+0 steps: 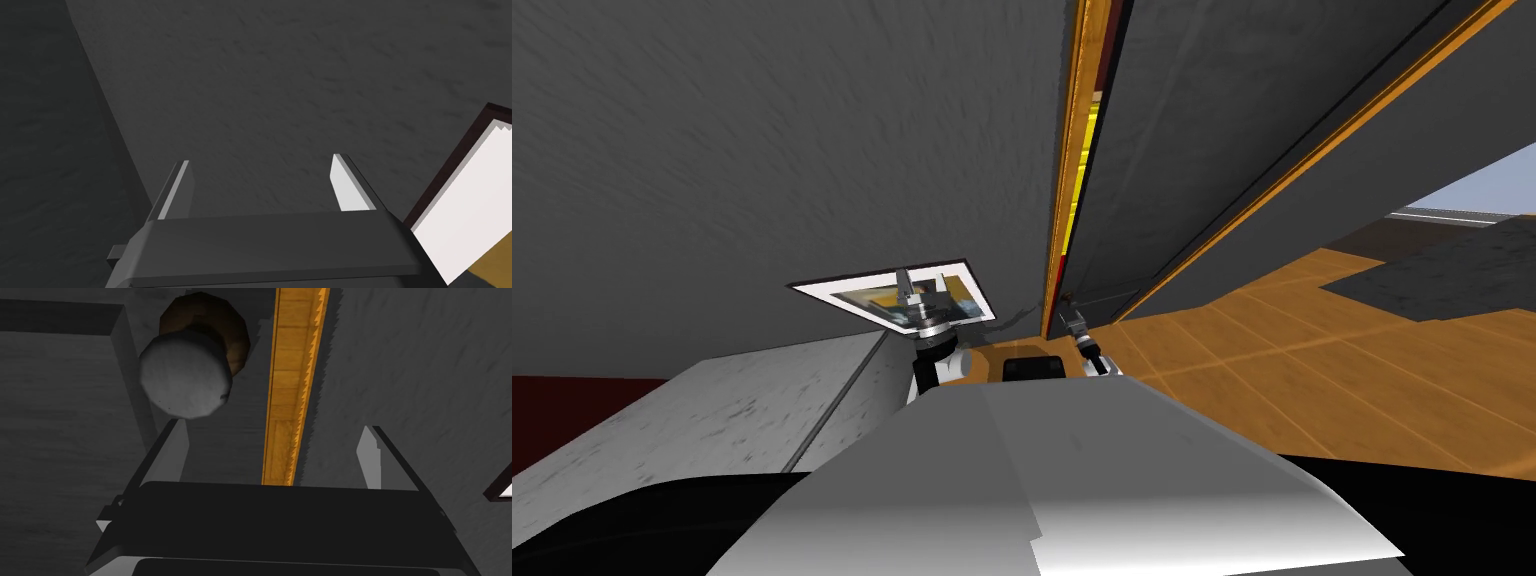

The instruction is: Pull the door open

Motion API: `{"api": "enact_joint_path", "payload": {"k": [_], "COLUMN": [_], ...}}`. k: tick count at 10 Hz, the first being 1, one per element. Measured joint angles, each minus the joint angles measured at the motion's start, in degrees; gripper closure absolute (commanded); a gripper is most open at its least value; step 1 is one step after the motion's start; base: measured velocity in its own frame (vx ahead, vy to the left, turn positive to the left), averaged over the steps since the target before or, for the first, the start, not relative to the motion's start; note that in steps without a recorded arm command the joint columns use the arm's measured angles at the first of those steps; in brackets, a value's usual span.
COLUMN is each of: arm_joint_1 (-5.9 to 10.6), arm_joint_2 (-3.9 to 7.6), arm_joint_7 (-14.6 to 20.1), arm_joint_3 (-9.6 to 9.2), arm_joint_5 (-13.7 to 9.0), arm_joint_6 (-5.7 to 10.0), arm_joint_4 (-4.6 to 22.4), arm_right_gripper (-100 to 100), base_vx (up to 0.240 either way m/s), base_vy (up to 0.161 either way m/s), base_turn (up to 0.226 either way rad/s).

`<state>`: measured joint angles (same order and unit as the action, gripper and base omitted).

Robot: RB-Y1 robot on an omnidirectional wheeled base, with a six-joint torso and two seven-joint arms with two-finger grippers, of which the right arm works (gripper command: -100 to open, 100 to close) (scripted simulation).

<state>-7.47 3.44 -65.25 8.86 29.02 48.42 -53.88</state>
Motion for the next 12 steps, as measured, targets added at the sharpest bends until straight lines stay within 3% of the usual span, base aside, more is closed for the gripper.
{"api": "enact_joint_path", "payload": {"k": [5, 6, 12], "arm_joint_1": [-0.41, -0.39, -0.45], "arm_joint_2": [-0.44, -0.45, -0.33], "arm_joint_7": [-0.36, -0.37, -0.36], "arm_joint_3": [-0.51, -0.51, -0.43], "arm_joint_5": [-0.91, -0.92, -0.91], "arm_joint_6": [0.09, 0.08, -0.07], "arm_joint_4": [-0.05, -0.06, 0.04], "arm_right_gripper": [-100, 100, 100], "base_vx": [0.180, -0.013, -0.033], "base_vy": [-0.007, -0.007, -0.002], "base_turn": [-0.125, 0.011, 0.017]}}
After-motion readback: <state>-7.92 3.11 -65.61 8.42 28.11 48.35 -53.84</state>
